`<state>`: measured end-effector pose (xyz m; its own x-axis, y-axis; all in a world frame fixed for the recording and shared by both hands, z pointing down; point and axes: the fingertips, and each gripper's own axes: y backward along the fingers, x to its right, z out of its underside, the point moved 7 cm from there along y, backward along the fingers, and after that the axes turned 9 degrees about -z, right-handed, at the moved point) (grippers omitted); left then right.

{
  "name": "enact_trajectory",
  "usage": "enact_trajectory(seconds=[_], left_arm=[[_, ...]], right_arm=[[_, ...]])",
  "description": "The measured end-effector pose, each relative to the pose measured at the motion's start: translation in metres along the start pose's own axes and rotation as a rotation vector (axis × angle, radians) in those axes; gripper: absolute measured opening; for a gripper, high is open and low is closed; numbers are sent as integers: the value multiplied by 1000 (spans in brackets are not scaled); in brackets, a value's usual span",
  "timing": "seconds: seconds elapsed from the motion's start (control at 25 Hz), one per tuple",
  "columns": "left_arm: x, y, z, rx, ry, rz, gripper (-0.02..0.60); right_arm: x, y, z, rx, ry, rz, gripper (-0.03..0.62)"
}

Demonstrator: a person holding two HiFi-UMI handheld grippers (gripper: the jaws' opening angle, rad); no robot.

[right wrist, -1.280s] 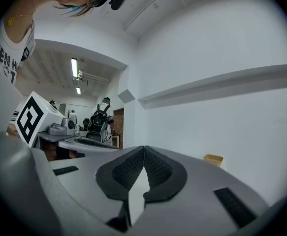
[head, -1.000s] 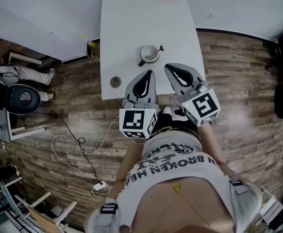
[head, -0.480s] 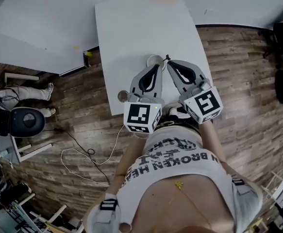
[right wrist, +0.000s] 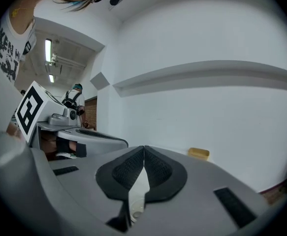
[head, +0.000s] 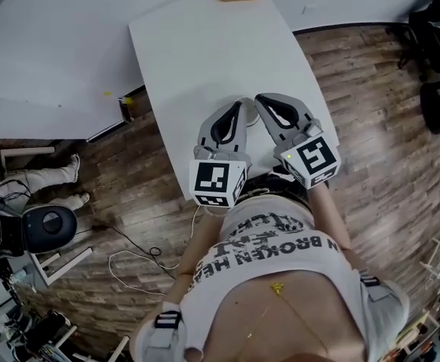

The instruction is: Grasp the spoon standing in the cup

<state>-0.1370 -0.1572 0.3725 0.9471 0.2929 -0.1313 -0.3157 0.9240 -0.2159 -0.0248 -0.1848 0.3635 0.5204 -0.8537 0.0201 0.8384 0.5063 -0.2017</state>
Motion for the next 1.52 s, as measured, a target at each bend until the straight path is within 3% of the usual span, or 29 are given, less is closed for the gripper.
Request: enact_trajectory(seconds=[0.36, 0.8, 1.52], left_arm=[[-22, -17, 19, -55, 13, 39, -5], [-14, -23, 24, -81, 39, -64, -5], [-9, -13, 24, -70, 44, -146, -4]], right_arm=[[10, -18, 23, -90, -18, 48, 8], [26, -15, 31, -129, -22, -67, 8], [51, -23, 85, -276, 5, -81, 8]])
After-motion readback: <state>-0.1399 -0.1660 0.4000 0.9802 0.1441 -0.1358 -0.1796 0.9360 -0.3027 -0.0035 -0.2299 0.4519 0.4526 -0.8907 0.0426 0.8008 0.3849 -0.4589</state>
